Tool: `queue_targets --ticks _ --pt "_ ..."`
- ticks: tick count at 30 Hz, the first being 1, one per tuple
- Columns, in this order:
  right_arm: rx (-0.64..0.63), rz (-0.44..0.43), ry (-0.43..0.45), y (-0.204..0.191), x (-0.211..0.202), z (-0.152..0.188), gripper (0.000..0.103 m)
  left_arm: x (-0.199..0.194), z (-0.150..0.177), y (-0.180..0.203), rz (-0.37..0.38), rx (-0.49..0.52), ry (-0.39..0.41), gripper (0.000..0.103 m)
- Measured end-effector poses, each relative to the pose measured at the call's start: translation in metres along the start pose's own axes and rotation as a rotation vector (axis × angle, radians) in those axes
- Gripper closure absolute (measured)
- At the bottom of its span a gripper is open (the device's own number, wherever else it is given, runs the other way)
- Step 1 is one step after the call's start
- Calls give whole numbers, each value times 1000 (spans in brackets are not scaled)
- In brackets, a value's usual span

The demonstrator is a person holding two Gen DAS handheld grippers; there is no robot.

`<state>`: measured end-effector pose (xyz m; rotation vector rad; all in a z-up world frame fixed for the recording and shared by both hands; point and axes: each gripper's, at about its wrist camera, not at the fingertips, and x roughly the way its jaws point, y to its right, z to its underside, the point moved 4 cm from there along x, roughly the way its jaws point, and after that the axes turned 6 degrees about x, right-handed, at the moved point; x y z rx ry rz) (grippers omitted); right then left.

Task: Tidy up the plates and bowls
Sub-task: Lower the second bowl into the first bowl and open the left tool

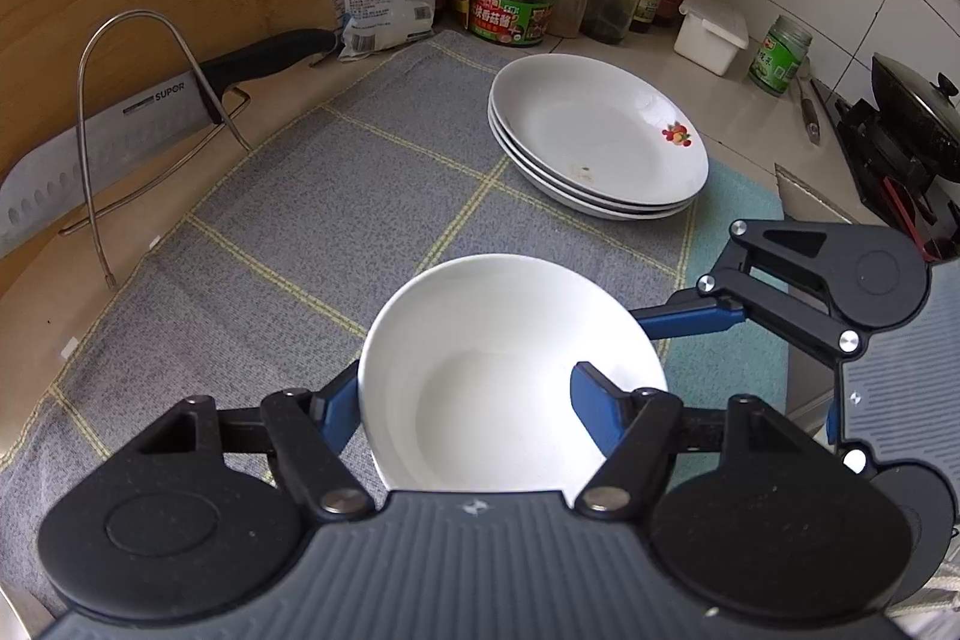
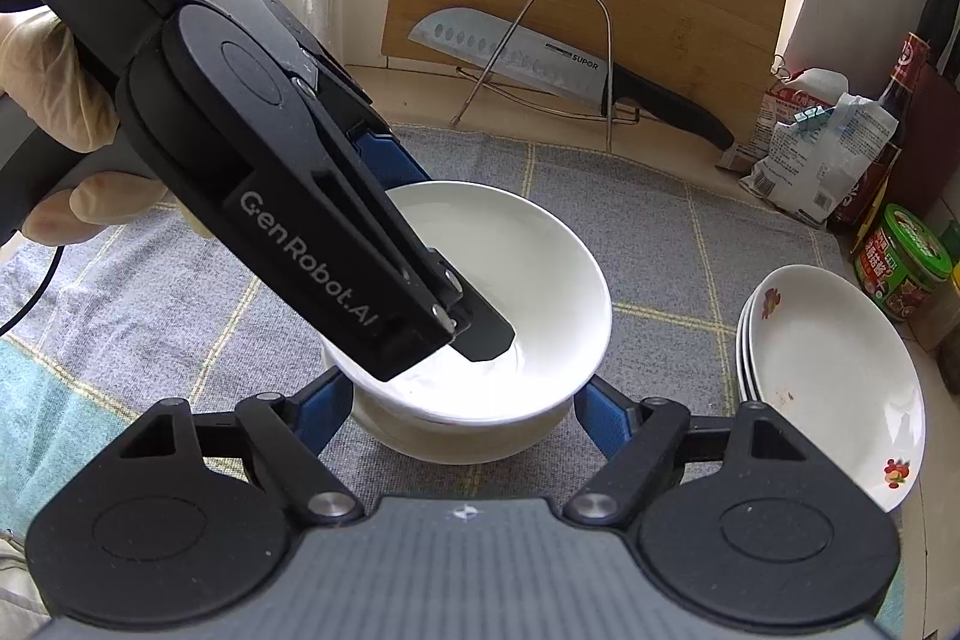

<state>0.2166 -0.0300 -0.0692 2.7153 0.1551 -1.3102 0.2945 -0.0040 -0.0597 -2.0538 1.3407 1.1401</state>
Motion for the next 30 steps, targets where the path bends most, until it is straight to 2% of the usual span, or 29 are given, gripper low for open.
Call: queue_targets --ticks 20,22,25,26,30 --pt "15 -30 -14 3 5 -1 18 6 4 -1 -9 -1 -15 32" --pt "17 -29 -14 3 6 0 18 7 4 -1 -4 -4 -11 29" --pt "11 -25 -4 2 5 0 10 4 3 -1 -3 -5 15 23" --pt "6 -19 14 1 2 0 2 3 3 -1 -3 -3 20 23" --pt "2 -31 57 0 -8 -5 0 -5 2 -2 -23 -5 44 23"
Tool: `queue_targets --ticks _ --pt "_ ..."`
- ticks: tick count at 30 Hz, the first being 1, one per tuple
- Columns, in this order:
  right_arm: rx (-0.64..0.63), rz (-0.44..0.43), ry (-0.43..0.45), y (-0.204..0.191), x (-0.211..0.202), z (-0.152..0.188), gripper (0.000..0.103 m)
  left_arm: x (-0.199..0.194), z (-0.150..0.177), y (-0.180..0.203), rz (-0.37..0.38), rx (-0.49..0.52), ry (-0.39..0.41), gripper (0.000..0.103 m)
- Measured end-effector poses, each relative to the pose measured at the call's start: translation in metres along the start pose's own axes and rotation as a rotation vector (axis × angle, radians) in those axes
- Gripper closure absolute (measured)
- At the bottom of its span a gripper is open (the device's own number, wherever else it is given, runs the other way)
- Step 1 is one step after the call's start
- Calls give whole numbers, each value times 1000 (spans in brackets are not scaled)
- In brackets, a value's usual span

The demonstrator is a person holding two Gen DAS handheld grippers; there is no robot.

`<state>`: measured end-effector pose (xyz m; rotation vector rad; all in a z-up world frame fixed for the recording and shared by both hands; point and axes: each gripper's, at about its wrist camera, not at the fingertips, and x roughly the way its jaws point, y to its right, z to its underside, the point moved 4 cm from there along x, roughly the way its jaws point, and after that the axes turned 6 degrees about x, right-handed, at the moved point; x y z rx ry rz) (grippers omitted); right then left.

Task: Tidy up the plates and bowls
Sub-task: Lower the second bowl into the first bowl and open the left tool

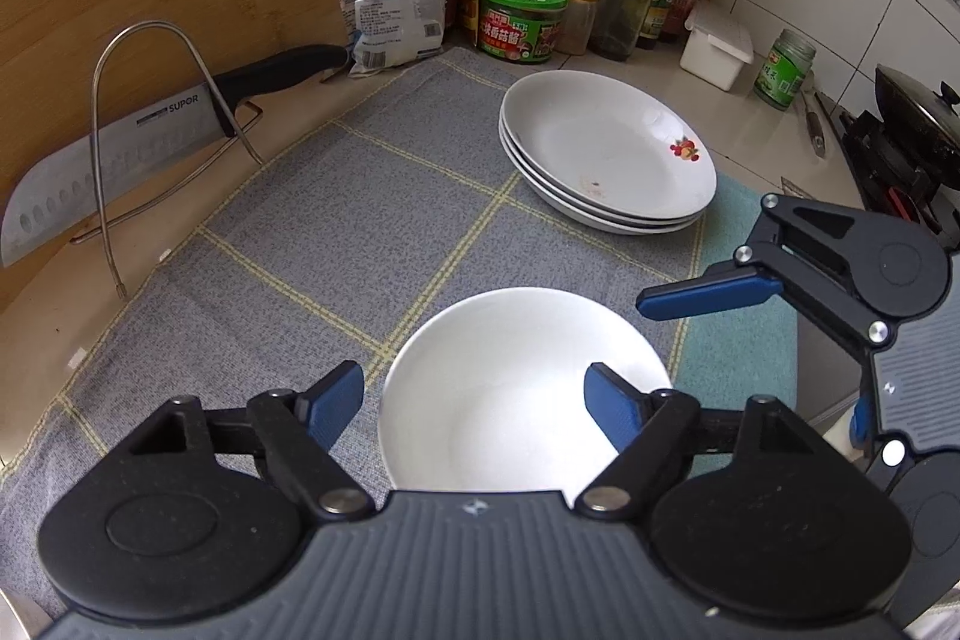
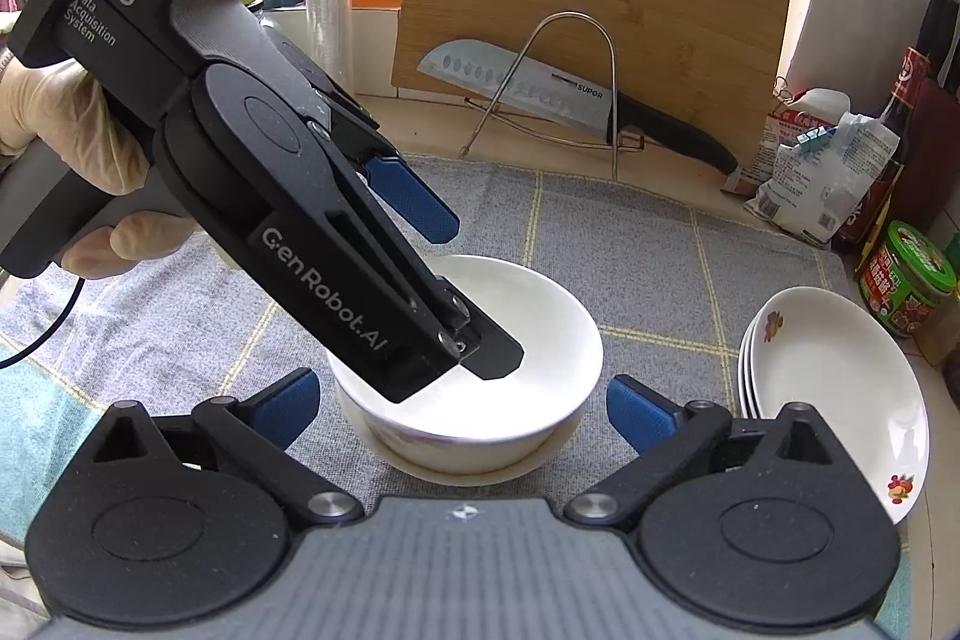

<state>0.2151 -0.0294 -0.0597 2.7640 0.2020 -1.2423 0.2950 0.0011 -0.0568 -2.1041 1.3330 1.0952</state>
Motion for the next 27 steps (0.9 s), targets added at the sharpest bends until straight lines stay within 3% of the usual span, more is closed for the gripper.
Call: queue_targets --ticks 12,20,27 --pt "-5 -99 26 -19 -12 5 1 -39 26 -20 -97 -133 76 21" --pt "29 -88 12 -17 -7 14 1 -54 49 -18 -108 -250 139 21" --pt "17 -54 -1 -20 -13 18 0 -55 66 -13 -169 -248 160 21"
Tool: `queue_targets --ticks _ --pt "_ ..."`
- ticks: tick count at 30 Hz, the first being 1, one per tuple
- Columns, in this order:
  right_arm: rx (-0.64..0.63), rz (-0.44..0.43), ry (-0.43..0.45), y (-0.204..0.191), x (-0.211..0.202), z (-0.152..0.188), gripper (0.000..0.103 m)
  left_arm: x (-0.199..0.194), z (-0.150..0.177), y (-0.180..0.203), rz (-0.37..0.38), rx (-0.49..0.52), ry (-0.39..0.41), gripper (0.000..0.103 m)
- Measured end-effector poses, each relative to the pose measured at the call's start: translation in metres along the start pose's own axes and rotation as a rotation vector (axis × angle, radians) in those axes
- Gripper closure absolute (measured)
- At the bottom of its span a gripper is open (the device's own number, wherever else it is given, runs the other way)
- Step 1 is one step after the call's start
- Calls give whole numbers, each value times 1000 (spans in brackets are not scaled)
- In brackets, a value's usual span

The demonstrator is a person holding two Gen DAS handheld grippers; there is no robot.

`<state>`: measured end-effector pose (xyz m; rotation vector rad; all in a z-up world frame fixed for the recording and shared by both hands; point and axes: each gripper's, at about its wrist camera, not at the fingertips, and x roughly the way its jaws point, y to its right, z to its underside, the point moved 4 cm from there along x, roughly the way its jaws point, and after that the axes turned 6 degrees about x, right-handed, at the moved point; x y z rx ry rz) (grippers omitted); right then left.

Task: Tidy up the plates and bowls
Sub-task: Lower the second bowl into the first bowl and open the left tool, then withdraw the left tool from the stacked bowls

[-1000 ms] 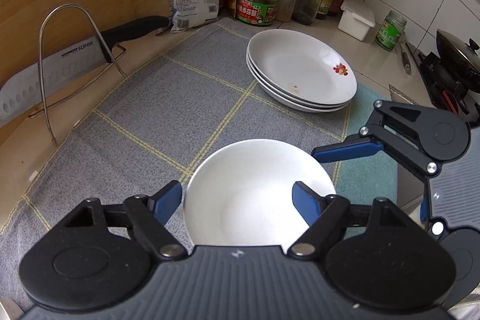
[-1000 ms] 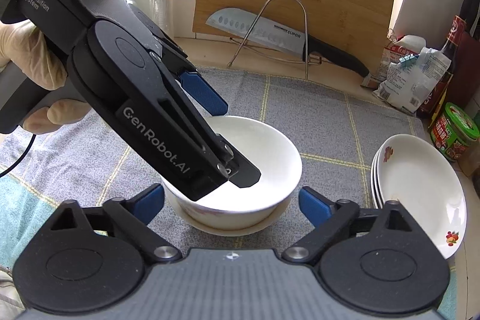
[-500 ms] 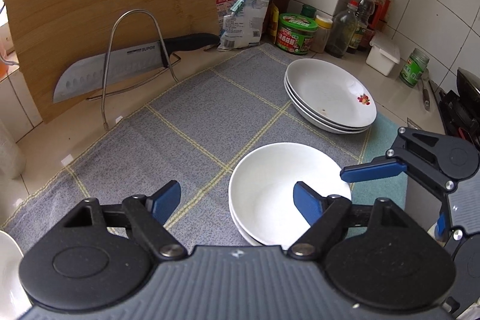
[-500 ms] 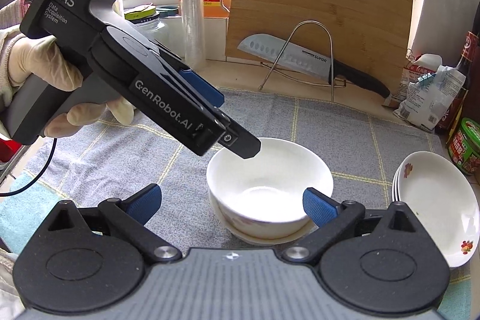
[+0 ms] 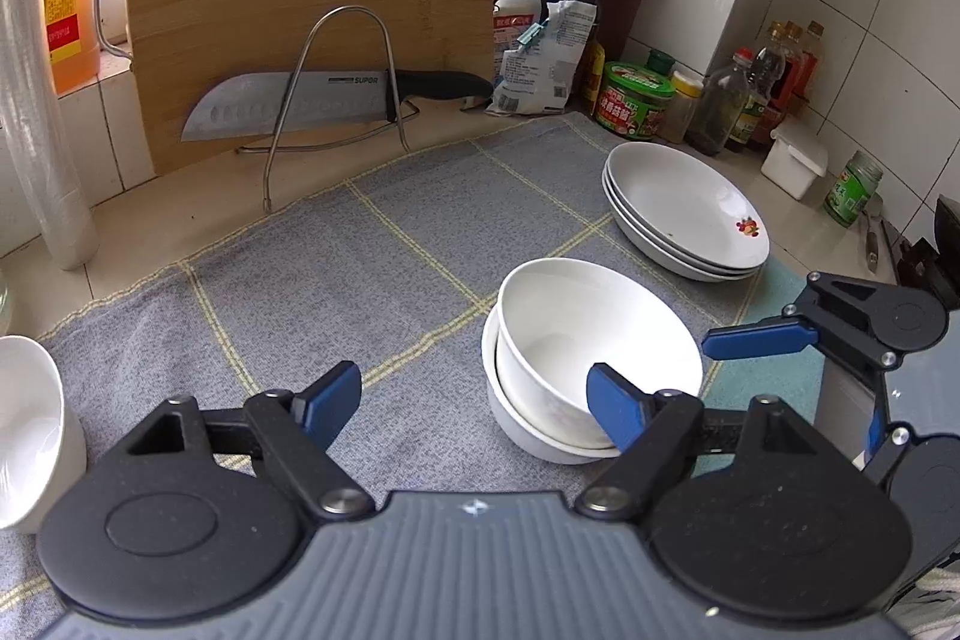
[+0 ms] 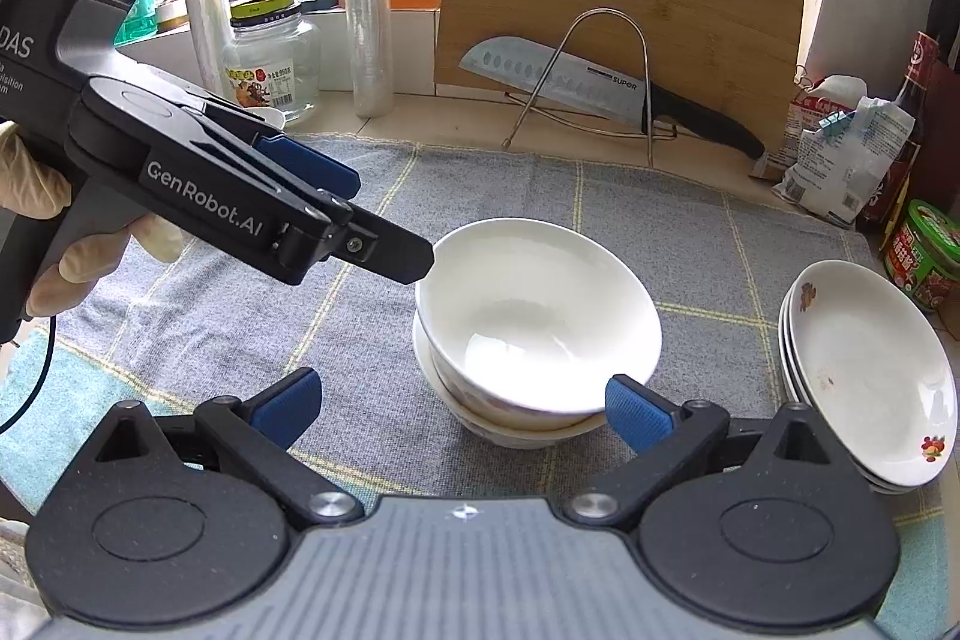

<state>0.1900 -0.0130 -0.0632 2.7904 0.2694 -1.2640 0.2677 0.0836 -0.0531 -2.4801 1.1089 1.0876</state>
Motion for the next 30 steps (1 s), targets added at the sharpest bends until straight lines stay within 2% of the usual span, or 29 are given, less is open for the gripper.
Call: queue_targets --ticks 3,5,8,12,16,22,30 --pt "-36 9 0 0 0 0 0 -4 12 -1 -54 -35 15 14" --pt "-62 -10 0 0 1 0 0 -11 22 -3 -103 -80 23 13" --pt "-95 -57 11 3 3 -4 0 -26 38 -9 -232 -158 28 9" --pt "-113 -105 36 3 6 -15 0 -47 59 -21 -358 -247 13 5" --pt "-128 -132 54 -7 10 -27 0 -65 74 -33 -465 -263 13 3" --pt "-141 -113 66 -31 15 -46 0 -71 89 -67 -531 -277 8 3" --pt "-84 -61 6 -79 47 -65 0 -65 107 -118 -529 -227 2 3"
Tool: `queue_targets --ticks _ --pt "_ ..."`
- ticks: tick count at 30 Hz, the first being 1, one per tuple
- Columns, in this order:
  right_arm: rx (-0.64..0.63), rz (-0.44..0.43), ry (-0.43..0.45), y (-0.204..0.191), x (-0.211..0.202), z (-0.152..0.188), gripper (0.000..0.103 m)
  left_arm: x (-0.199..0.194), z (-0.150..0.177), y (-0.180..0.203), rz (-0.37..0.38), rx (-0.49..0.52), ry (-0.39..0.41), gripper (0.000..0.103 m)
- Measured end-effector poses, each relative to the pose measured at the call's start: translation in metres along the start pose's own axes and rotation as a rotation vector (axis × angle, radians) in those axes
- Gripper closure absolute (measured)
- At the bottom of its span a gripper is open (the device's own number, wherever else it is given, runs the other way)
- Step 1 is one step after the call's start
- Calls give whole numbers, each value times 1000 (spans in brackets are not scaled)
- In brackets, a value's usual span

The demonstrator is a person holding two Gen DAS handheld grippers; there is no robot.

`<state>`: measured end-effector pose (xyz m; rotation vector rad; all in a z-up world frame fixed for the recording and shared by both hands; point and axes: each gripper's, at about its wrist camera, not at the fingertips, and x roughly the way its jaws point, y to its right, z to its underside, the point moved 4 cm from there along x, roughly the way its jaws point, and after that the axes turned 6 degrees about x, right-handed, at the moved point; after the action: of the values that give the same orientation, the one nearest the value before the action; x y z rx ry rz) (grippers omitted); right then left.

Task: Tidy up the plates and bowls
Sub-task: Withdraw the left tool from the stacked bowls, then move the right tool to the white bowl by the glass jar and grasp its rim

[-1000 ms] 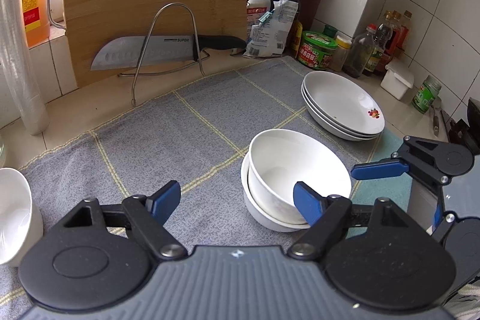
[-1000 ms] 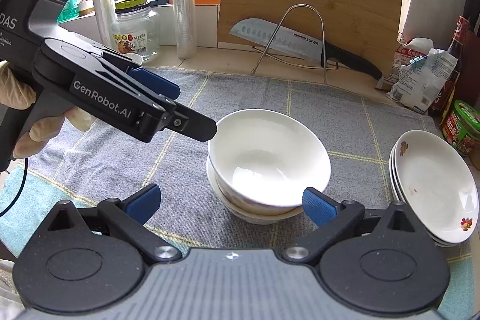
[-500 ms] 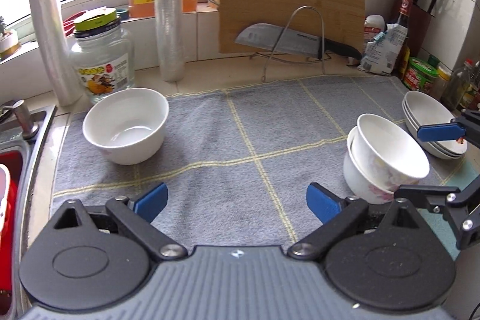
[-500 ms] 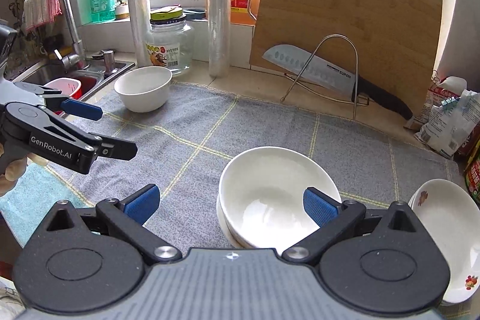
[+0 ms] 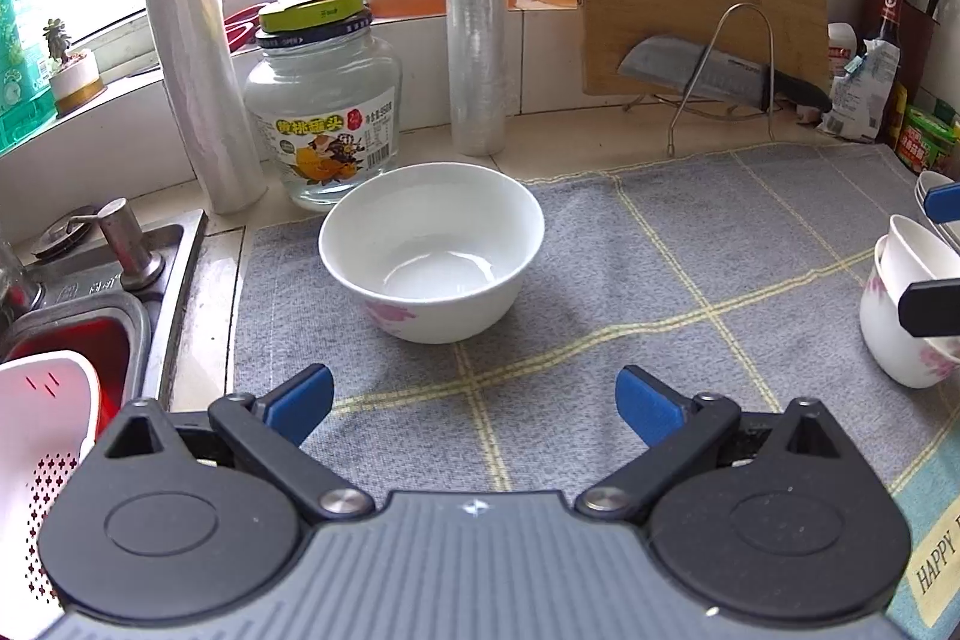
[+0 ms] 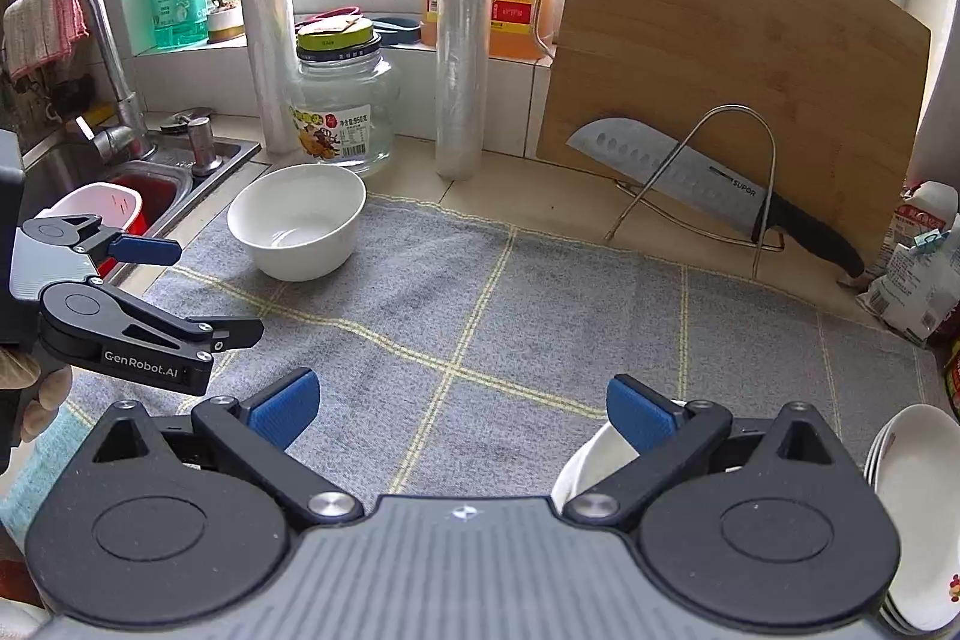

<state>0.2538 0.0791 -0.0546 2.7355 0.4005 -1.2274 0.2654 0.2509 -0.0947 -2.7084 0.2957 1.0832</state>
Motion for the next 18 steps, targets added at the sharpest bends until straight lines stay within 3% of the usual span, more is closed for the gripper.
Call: queue_targets --ticks 9,18 --pt "-40 22 -11 -47 27 -27 0 23 -1 -21 52 21 30 3" --pt "-96 -2 -37 -61 64 -58 0 45 -8 -29 53 15 48 3"
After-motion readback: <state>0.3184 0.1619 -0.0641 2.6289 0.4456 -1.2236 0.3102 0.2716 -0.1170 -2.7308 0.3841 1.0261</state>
